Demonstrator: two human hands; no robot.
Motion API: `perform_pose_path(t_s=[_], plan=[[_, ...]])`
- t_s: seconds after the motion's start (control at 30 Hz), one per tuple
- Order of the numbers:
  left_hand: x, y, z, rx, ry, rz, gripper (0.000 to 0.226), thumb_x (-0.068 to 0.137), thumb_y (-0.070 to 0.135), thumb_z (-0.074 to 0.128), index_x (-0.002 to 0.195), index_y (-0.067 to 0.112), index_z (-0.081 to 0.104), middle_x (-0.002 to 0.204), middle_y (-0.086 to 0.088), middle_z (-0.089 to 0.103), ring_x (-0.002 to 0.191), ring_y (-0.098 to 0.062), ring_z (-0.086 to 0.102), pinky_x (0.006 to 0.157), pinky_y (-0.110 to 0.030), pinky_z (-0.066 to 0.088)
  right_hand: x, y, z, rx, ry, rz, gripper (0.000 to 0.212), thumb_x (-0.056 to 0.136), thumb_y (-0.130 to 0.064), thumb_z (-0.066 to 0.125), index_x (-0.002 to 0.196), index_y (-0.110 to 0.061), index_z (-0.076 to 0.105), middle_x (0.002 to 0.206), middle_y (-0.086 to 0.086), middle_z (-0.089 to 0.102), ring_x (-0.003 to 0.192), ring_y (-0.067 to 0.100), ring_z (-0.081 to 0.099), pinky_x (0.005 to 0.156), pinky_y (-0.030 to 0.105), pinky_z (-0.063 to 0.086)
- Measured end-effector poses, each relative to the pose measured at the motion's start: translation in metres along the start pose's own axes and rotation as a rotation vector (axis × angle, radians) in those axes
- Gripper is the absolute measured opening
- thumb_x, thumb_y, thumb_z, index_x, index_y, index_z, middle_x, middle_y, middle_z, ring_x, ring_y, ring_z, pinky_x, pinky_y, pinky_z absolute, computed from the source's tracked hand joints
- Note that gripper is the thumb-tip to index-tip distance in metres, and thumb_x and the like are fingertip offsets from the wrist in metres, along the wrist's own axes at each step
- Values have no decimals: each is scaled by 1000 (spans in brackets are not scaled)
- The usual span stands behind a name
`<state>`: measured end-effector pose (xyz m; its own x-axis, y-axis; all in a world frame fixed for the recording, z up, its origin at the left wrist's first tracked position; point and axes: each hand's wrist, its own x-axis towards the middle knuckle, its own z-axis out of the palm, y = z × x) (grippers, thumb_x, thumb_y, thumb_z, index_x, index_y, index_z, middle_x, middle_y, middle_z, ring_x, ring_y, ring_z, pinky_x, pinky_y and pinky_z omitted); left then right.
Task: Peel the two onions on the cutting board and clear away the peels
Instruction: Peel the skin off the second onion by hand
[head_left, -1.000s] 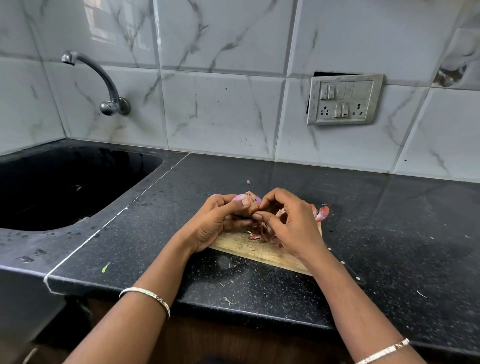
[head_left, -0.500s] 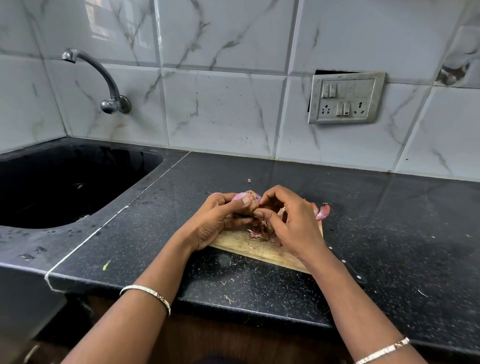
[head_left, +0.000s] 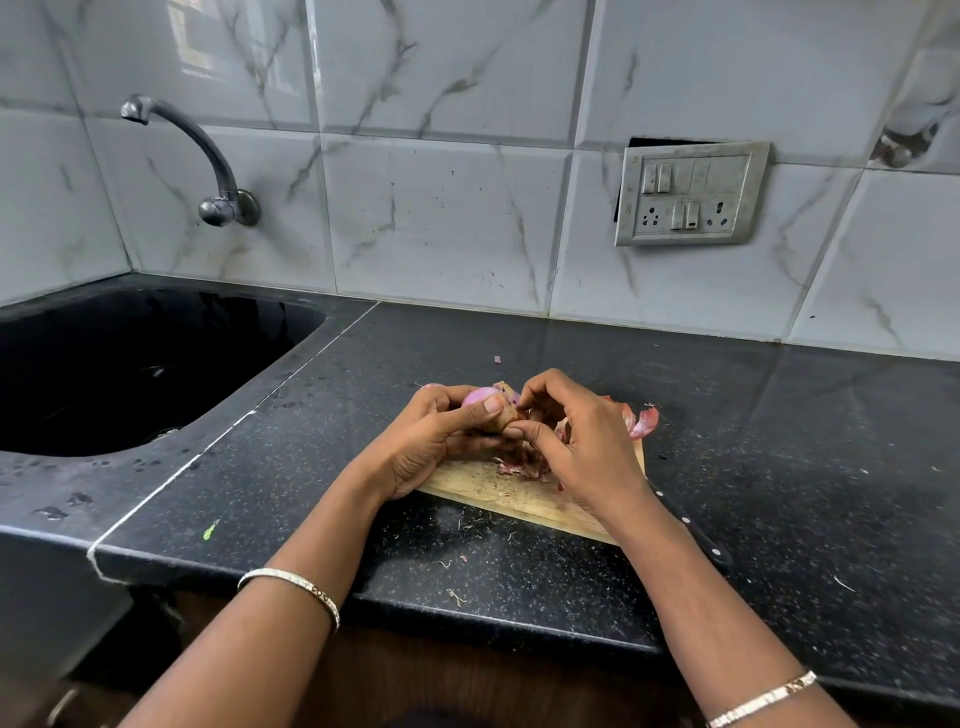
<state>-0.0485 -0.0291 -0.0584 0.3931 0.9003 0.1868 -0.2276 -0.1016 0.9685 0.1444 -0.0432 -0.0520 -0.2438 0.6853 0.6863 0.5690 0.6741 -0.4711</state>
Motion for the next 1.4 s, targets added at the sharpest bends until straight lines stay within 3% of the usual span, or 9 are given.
perform_pose_path(t_s=[0.13,0.37,0.6,0.77,0.9,1.1,1.27,1.4], plan=[[-1,1,1,-24,-2,2,23,95,19,63,107,4,76,100,-15,74,93,-21,73,90,-33,61,0,1,2,13,-2,28,23,85,-24,80,96,-23,60,84,-14,66,75,7,64,63,29,50],[-2,3,1,-96,2,-17,24,93,26,65,106,11,80,103,-14,75,93,-20,73,87,-29,62,0,1,3,97,-11,89,31,83,-23,83,99,-25,56,81,-12,66,71,7,61,59,14,44],[-2,5,2,-95,11,-26,28,94,24,61,108,6,78,107,-19,74,94,-21,73,84,-28,62,0,2,1,245,-41,136,24,87,-20,79,100,-22,59,83,-7,66,70,18,62,63,23,48],[-4,5,3,-84,7,-30,25,95,25,60,98,9,79,103,-17,74,93,-24,73,81,-27,62,0,2,2,309,-58,167,21,87,-20,79,97,-24,60,82,-6,65,65,11,57,62,31,50],[-3,5,4,-69,5,-24,24,96,26,61,99,10,79,104,-18,73,93,-25,73,83,-27,62,-1,2,2,323,-56,170,20,88,-19,78,98,-23,61,80,-6,64,61,18,57,60,39,53],[-4,3,3,-42,-7,-6,20,96,25,65,100,11,79,104,-17,74,92,-24,73,85,-29,62,0,2,-1,257,-58,164,16,89,-18,77,94,-23,63,83,-10,68,62,5,57,59,30,49],[-4,3,3,-23,-3,-1,22,96,26,61,93,16,80,98,-10,74,97,-23,71,96,-37,56,-2,2,1,161,-91,151,15,90,-18,74,85,-27,63,78,-17,65,66,4,57,64,28,44],[-4,5,5,-40,6,0,28,97,31,59,104,12,79,108,-14,74,101,-22,71,91,-31,60,-1,-2,0,135,-47,161,12,89,-19,76,89,-24,64,79,-16,66,69,4,58,63,22,42]])
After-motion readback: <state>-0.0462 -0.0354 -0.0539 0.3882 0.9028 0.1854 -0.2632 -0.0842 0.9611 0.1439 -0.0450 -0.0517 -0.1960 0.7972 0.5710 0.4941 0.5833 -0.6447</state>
